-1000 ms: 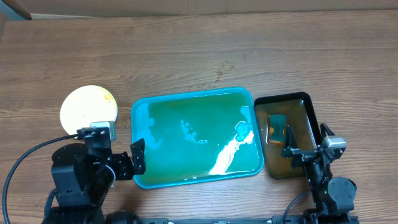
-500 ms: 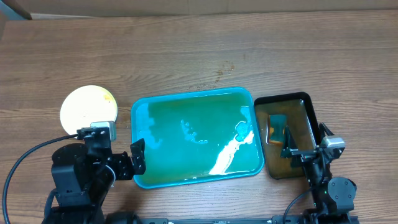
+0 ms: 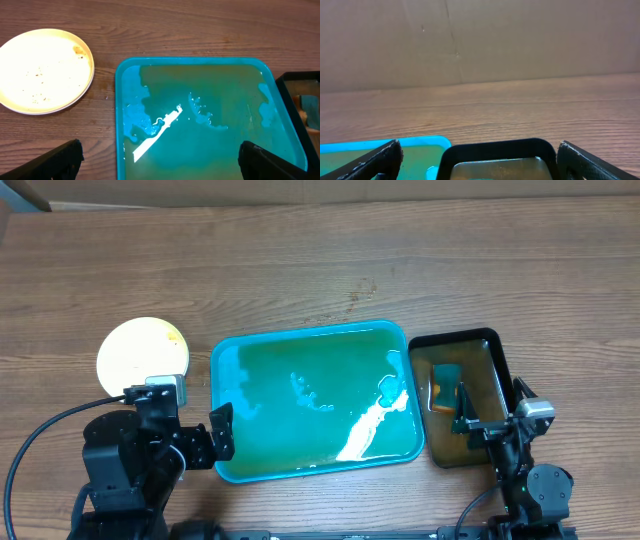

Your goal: Clean dirty plates on tray and stack at the side

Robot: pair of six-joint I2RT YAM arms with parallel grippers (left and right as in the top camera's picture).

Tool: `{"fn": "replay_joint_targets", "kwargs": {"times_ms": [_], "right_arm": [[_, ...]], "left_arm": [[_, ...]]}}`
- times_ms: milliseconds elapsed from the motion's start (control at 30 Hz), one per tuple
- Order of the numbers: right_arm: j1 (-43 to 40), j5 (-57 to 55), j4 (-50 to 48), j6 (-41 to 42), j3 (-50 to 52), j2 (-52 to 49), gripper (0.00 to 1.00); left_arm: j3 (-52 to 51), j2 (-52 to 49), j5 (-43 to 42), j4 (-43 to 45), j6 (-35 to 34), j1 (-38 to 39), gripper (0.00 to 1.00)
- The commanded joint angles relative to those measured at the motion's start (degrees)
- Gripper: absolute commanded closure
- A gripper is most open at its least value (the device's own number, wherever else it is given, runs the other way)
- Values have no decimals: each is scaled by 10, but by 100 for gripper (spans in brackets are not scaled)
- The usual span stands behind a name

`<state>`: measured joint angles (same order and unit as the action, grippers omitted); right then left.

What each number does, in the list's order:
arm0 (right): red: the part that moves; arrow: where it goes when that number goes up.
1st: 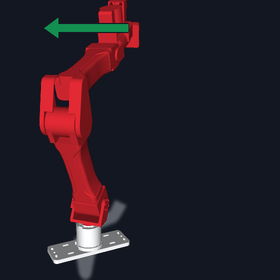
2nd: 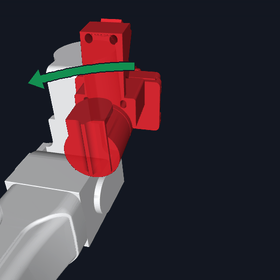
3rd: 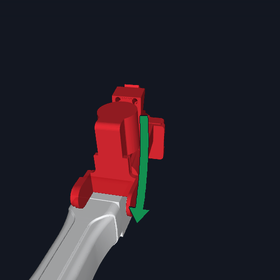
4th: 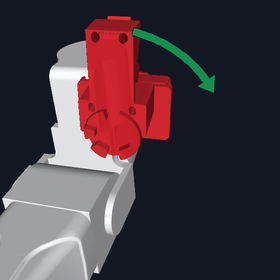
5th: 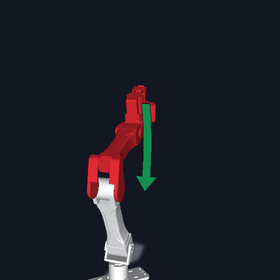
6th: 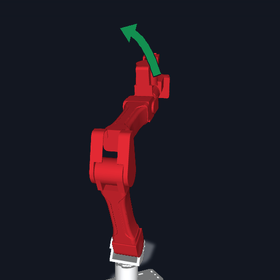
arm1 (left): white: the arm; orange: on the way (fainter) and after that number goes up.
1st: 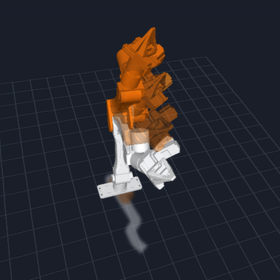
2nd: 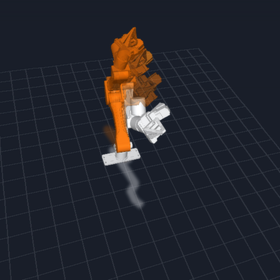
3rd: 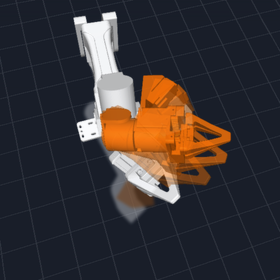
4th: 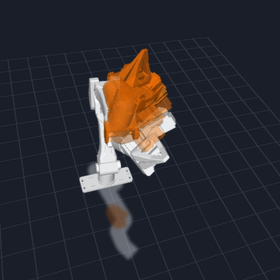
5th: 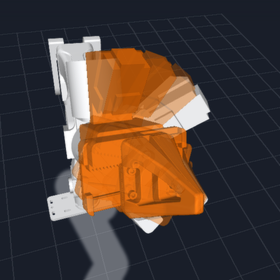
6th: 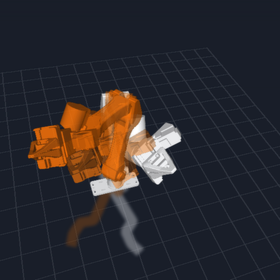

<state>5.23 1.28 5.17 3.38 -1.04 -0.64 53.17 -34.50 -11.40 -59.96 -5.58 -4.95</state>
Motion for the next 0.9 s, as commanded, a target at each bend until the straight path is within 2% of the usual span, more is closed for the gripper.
{"fn": "replay_joint_targets", "kwargs": {"times_ms": [0, 100, 200, 367, 600, 700, 867], "right_arm": [[-4, 3, -4, -2, 6, 5, 0], [-4, 3, -4, -2, 6, 5, 0], [-4, 3, -4, -2, 6, 5, 0], [-4, 3, -4, -2, 6, 5, 0], [-4, 3, -4, -2, 6, 5, 0], [-4, 3, -4, -2, 6, 5, 0], [-4, 3, -4, -2, 6, 5, 0]], "left_arm": [[-3, 8, -4, -3, -4, 1, 0], [-9, 21, 2, -8, 0, 1, 0], [-38, 53, 5, 27, 0, 1, 0], [-166, 139, -5, 160, -12, 1, 0], [-365, 268, -7, 365, -79, 1, 1], [-429, 313, -7, 452, -99, 1, 0], [-502, 343, -7, 588, -91, 1, 0]]}}
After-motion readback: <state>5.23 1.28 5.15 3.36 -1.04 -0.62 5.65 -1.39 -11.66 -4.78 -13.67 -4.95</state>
